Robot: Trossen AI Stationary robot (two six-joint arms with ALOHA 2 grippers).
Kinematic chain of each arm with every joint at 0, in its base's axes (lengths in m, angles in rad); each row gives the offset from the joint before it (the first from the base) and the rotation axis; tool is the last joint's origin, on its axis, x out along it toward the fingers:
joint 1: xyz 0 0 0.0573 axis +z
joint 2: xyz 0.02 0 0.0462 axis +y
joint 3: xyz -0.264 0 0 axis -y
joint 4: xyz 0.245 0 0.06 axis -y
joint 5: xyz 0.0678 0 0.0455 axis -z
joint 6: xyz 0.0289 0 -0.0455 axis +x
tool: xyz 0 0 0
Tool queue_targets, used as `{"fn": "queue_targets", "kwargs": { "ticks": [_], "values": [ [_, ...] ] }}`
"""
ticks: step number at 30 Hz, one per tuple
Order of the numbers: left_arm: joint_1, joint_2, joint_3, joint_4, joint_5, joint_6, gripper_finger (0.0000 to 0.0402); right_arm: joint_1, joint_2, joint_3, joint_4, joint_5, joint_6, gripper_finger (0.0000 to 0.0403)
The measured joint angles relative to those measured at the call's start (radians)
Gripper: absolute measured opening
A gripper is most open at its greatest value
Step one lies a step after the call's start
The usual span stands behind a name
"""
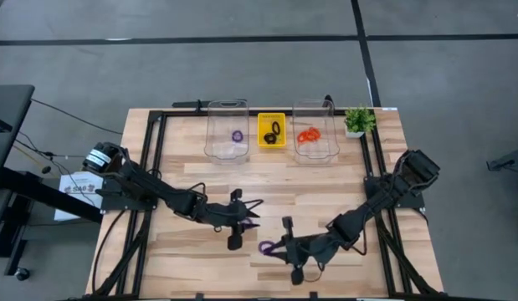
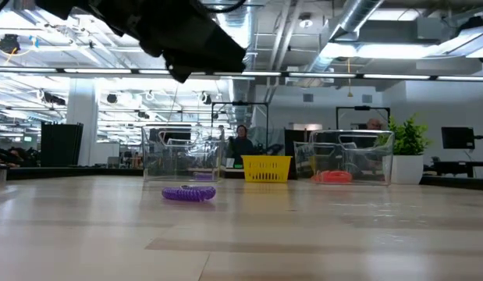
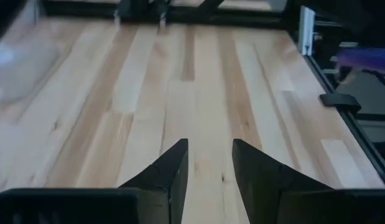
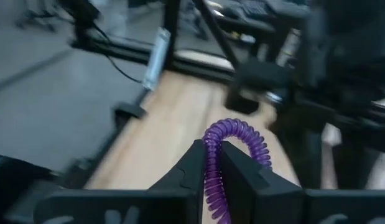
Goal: Sort spring keychains
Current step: Put the right purple spring keychain into the left transparent bin
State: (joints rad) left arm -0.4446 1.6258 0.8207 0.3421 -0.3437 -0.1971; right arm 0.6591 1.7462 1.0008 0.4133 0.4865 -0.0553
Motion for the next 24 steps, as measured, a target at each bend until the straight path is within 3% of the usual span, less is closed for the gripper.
{"fn": "queue_targets", "kwargs": {
  "ticks": [5,11,24],
  "values": [
    [-0.016,0.049,0.0,0.129,0.006,0.107,0.0122,0.002,0.0,0.0,0.047,-0.084,0.058,0.0023],
    [-0.039,0.116,0.0,0.265,0.043,0.224,0.0122,0.0,0.002,0.0,0.048,-0.092,0.126,0.0034],
    [-0.127,0.125,0.0,0.33,0.026,0.324,0.0122,-0.019,0.013,-0.015,0.061,-0.096,0.223,0.0033]
  ]
}}
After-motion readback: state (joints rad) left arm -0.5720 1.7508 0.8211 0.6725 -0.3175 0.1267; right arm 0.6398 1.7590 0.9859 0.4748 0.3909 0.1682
